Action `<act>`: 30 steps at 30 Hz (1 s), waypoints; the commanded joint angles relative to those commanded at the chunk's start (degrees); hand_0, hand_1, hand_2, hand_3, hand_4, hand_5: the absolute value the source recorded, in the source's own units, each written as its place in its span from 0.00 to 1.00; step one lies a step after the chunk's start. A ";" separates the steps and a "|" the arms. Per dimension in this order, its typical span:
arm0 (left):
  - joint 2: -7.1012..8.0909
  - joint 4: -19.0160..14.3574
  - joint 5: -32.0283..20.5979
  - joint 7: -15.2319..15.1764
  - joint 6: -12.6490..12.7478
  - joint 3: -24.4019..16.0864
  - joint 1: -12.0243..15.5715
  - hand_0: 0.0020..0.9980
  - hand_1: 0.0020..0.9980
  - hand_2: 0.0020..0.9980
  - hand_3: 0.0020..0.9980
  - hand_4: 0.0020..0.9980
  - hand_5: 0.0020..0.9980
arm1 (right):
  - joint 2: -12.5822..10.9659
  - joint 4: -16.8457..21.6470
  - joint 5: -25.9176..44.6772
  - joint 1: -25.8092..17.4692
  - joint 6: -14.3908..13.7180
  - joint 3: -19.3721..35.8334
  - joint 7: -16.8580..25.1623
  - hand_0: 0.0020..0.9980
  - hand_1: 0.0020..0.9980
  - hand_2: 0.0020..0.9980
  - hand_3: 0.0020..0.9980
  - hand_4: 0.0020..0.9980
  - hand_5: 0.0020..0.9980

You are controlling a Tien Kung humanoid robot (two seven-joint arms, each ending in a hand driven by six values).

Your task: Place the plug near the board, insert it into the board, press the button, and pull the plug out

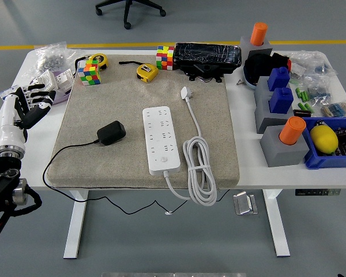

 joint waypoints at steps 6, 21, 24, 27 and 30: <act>0.12 -0.25 0.10 0.18 -0.10 -0.19 0.32 0.50 0.54 0.56 0.60 0.79 0.29 | 0.22 -0.09 0.01 -0.19 0.00 0.07 -0.02 0.61 0.66 0.64 0.57 0.98 0.59; 0.55 -1.13 0.26 0.48 -0.33 -0.78 0.87 0.49 0.53 0.56 0.60 0.79 0.29 | 0.77 -0.76 0.23 -0.34 0.02 0.28 -0.01 0.61 0.66 0.64 0.57 0.98 0.59; 0.70 -1.17 0.22 0.57 -0.36 -0.93 1.05 0.49 0.53 0.56 0.60 0.79 0.30 | 0.92 -1.00 0.37 -0.36 0.04 0.07 -0.01 0.61 0.67 0.64 0.57 0.98 0.59; 0.81 -1.24 0.26 0.67 -0.41 -0.86 1.07 0.49 0.53 0.56 0.60 0.79 0.30 | 0.99 -1.11 0.43 -0.26 0.03 0.07 0.02 0.61 0.67 0.64 0.57 0.98 0.59; 0.99 -1.26 0.31 0.78 -0.46 -0.64 1.05 0.49 0.53 0.56 0.60 0.79 0.30 | 1.01 -1.16 0.48 -0.18 0.05 0.01 0.02 0.61 0.67 0.64 0.57 0.98 0.59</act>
